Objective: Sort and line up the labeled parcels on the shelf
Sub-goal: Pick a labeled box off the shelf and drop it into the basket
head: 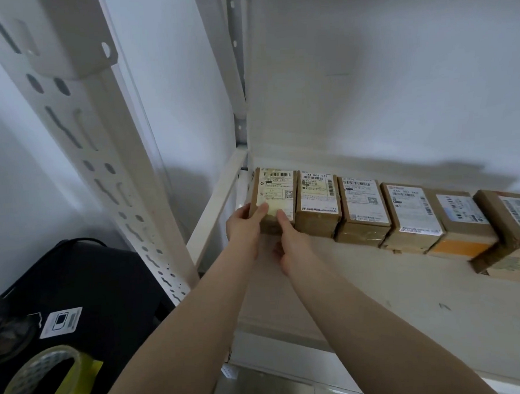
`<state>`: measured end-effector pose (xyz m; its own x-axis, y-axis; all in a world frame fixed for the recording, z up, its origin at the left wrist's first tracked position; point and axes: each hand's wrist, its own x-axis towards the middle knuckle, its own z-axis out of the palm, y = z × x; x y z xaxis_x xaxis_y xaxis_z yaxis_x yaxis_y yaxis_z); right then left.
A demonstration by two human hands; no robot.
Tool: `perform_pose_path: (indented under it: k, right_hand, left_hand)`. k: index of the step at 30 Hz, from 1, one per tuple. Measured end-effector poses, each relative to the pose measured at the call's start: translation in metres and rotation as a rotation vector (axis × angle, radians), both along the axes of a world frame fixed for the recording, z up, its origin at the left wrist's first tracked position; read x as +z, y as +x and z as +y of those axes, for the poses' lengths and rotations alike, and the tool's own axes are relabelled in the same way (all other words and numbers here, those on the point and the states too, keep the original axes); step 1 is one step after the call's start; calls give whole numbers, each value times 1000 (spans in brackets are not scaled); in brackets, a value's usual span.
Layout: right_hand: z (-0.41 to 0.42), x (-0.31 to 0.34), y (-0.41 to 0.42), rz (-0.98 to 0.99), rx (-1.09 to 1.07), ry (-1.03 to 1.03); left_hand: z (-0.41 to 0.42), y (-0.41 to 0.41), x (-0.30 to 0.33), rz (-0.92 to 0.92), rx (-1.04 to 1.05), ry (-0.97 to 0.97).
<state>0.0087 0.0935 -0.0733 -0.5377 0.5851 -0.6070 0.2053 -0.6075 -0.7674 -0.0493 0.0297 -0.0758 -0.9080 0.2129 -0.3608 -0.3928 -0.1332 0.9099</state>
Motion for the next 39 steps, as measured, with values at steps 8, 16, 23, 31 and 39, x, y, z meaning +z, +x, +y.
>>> perform_pose_path:
  k: [8,16,23,31,39]
  right_hand:
    - [-11,-15,23,91,27,124]
    - [-11,-15,32,150,66,152]
    - [-13,-13,30,147,46,136]
    - [-14,-7,14,66,-12,63]
    - [-14,10,-11,11,-75,-10]
  left_hand:
    - [-18,20,-12,56,-54,192]
    - [-23,26,-15,121,-94,214]
    - [-23,26,-13,125,-87,203]
    - [-12,20,-1,-2,23,166]
    - [3,2,18,-65,106,63]
